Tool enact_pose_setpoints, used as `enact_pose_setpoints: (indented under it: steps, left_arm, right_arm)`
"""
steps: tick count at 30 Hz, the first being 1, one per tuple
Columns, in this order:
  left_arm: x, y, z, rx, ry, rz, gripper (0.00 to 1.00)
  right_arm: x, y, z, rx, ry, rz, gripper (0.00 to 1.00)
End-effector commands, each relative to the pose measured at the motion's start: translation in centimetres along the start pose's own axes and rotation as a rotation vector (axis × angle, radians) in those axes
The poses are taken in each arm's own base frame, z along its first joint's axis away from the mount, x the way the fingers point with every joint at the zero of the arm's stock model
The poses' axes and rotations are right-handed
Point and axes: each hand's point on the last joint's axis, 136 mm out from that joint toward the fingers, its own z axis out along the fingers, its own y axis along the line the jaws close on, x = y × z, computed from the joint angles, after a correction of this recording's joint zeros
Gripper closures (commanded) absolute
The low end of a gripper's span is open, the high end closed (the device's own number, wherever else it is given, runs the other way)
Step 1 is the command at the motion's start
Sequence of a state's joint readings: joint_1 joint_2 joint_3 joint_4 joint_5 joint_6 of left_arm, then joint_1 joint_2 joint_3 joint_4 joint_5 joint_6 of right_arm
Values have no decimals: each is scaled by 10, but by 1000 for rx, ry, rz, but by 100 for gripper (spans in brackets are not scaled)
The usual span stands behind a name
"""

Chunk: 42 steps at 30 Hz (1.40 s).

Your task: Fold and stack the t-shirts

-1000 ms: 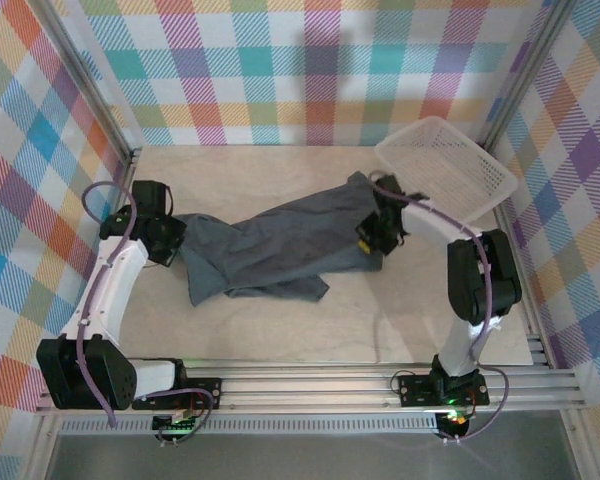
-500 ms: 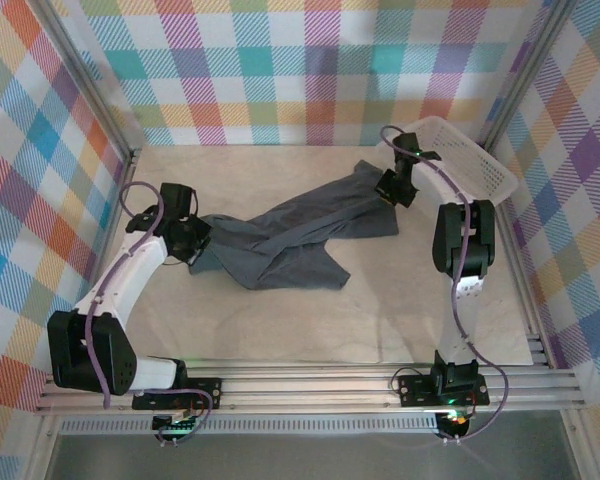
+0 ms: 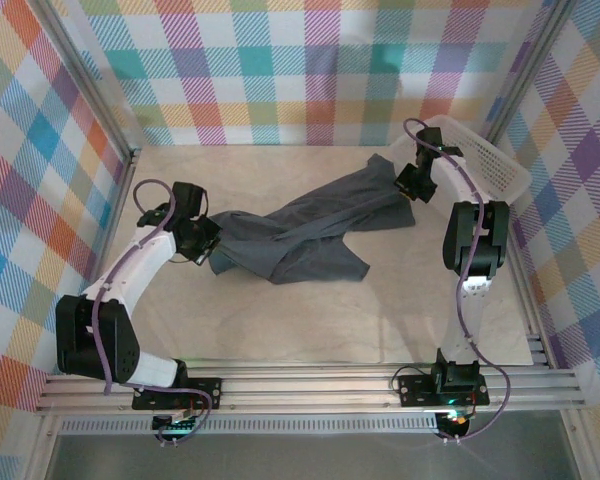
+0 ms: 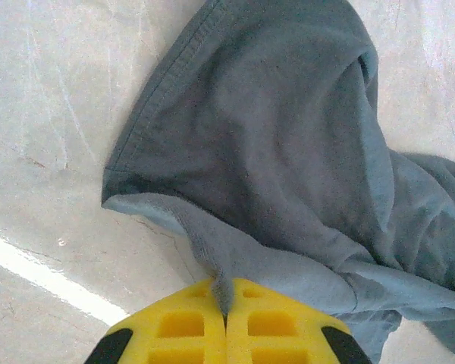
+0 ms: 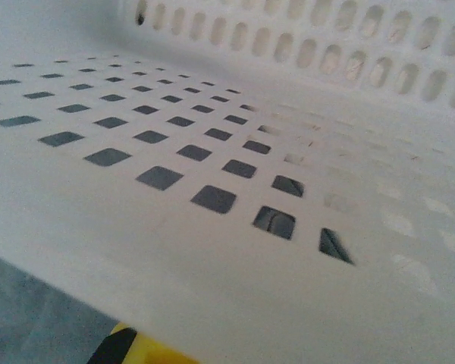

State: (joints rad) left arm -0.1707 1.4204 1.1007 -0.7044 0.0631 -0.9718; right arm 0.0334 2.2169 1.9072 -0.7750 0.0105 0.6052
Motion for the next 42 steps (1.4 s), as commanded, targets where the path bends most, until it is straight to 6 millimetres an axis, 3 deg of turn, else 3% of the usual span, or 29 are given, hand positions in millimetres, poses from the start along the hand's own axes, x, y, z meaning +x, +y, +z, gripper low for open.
enact_pose_setpoints:
  steps: [1,4,10,16,20,23,26,32,34,37,39,42]
  left_arm:
    - [-10,-4,-18,-20,-57,30,100]
    - [-24,-4,-42,-39,-144,28,100]
    - [-55,-38,-102,65,-300,38,100]
    - [-94,-89,-174,254,-445,-11,100]
    - [-124,-120,-238,399,-560,-48,100]
    - [-138,-135,-296,522,-667,-67,100]
    - [-139,-136,-353,642,-773,-85,100]
    - [-124,-102,-458,838,-976,-148,100]
    - [-121,-96,-481,860,-1021,-149,100]
    - [-123,-110,-488,857,-1003,-110,100]
    - [-130,-129,-462,824,-933,-93,100]
    - [-142,-158,-399,735,-786,-76,100]
  right_arm:
    - [-12,34,-39,-107,-80,-65,100]
    - [2,57,-72,-162,-124,-92,100]
    - [16,78,-161,-301,-239,-48,100]
    - [-3,114,-261,-514,-389,-86,100]
    - [-20,135,-338,-673,-538,-111,100]
    - [-25,136,-395,-759,-666,-119,100]
    - [-20,127,-450,-829,-802,-124,100]
    - [8,86,-533,-913,-1032,-104,100]
    - [14,80,-549,-931,-1056,-99,100]
    - [15,89,-548,-967,-1017,-111,100]
    - [10,100,-533,-978,-959,-109,100]
    - [3,123,-498,-1005,-835,-130,100]
